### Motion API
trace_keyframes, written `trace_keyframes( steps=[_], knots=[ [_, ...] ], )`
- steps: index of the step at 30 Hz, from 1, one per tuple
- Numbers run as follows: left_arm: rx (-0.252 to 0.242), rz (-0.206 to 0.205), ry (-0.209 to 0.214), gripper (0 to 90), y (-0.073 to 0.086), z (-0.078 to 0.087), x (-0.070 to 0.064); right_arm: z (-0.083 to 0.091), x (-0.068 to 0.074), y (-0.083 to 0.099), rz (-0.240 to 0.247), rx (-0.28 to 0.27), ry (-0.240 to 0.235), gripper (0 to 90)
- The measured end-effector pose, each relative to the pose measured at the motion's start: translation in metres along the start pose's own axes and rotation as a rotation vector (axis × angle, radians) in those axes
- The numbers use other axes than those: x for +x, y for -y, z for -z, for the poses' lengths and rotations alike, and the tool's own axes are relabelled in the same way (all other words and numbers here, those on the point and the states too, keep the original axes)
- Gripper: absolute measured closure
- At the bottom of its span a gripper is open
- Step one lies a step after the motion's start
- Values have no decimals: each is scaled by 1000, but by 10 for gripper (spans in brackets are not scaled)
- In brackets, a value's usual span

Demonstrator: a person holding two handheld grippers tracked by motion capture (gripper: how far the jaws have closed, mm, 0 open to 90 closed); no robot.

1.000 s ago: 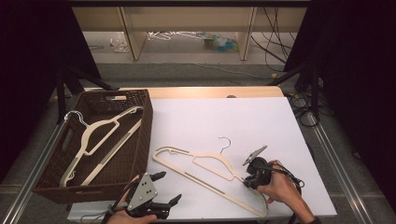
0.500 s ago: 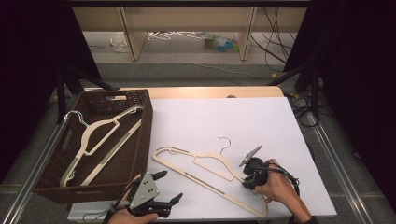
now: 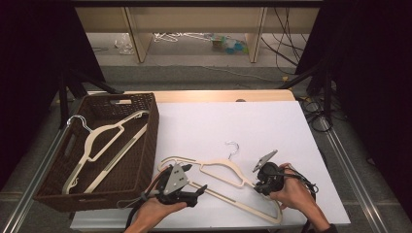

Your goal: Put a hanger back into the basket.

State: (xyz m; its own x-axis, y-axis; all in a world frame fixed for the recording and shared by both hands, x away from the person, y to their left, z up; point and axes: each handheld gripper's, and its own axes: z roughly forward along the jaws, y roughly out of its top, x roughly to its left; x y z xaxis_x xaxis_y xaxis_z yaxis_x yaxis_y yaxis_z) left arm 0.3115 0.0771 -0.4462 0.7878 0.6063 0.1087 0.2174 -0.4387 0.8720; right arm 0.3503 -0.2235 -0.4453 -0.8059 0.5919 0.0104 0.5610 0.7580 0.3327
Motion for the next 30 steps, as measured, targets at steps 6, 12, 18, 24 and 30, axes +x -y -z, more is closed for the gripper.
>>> trace_keyframes(
  steps=[6, 12, 18, 24, 30],
  knots=[
    [47, -28, 29, 222, -18, -38, 12, 8, 2, 3, 23, -8, 11, 792],
    [162, -56, 12, 247, -14, -73, 23, 16, 5, 4, 35, -17, 17, 792],
    [228, -82, 20, 268, -9, -93, 32, 22, 8, 2, 59, -27, 31, 792],
    [255, -114, 37, 300, -10, -102, 32, 26, 11, 1, 63, -45, 40, 792],
    [265, -140, 37, 354, -13, -113, 27, 30, 13, 0, 78, -55, 32, 791]
  ],
)
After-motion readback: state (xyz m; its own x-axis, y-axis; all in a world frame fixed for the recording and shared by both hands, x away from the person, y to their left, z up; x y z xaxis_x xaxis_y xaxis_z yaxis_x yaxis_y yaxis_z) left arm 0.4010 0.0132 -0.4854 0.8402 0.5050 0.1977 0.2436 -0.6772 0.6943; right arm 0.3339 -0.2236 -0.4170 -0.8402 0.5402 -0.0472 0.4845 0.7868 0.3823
